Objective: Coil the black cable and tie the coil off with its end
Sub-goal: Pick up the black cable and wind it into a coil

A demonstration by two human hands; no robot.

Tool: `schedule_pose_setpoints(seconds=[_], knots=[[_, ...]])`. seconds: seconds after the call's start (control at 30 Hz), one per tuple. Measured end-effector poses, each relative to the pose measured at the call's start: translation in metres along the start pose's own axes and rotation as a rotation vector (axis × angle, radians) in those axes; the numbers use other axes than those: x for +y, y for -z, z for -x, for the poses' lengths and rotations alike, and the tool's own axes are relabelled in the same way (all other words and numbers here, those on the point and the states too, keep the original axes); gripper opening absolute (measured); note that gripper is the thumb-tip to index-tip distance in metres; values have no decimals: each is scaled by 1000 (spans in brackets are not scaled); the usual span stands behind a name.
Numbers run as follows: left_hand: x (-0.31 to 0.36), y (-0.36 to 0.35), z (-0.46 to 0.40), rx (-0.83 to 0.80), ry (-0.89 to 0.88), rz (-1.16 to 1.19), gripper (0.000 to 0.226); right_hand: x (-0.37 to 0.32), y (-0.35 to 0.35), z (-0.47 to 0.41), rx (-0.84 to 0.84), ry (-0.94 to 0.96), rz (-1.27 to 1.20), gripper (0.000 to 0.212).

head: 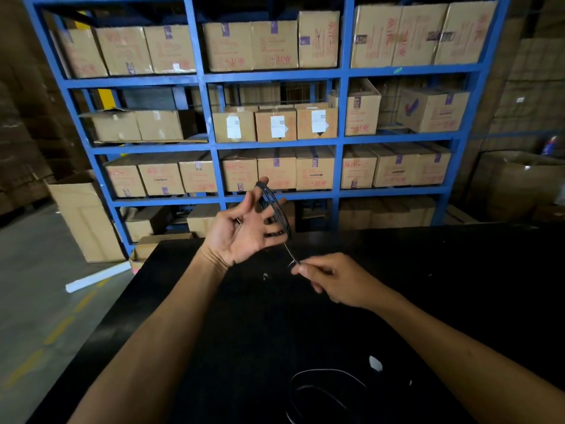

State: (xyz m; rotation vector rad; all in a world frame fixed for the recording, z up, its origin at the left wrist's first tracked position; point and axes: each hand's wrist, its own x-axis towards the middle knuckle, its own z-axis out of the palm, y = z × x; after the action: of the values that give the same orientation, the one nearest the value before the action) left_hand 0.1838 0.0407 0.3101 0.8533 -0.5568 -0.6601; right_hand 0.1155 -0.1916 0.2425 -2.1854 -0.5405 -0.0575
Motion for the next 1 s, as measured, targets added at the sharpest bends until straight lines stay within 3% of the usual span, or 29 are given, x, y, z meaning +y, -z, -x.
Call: schedule_pose_setpoints(seconds=[0.13,0.27,0.4,0.5,0.67,0.77,0.83,0.9,1.0], knots=[[-15,21,8,136,87,-122,41,-17,21,7,-36,-35,69,12],[-30,25,16,205,286,-322,28,-50,62,-8,-74,-33,315,7],[-45,5,17,116,515,-433,43,-85,102,-30,-56,67,388,10],[-54,-14,17,-25,573,-421,47,-91,120,-45,19,114,392,16],[-40,-36,23,-202,422,-227,48,-56,108,-53,70,28,358,7],[-19,-40,20,-269,279,-158,55,-33,73,-44,101,-30,224,29],[-3,-42,14,-293,172,-110,59,-23,48,-36,101,-49,120,26],[10,-40,8,-275,78,-82,61,-18,25,-25,72,-47,53,20],[26,-27,0,-123,-21,-112,59,-15,3,-9,37,-44,36,26]])
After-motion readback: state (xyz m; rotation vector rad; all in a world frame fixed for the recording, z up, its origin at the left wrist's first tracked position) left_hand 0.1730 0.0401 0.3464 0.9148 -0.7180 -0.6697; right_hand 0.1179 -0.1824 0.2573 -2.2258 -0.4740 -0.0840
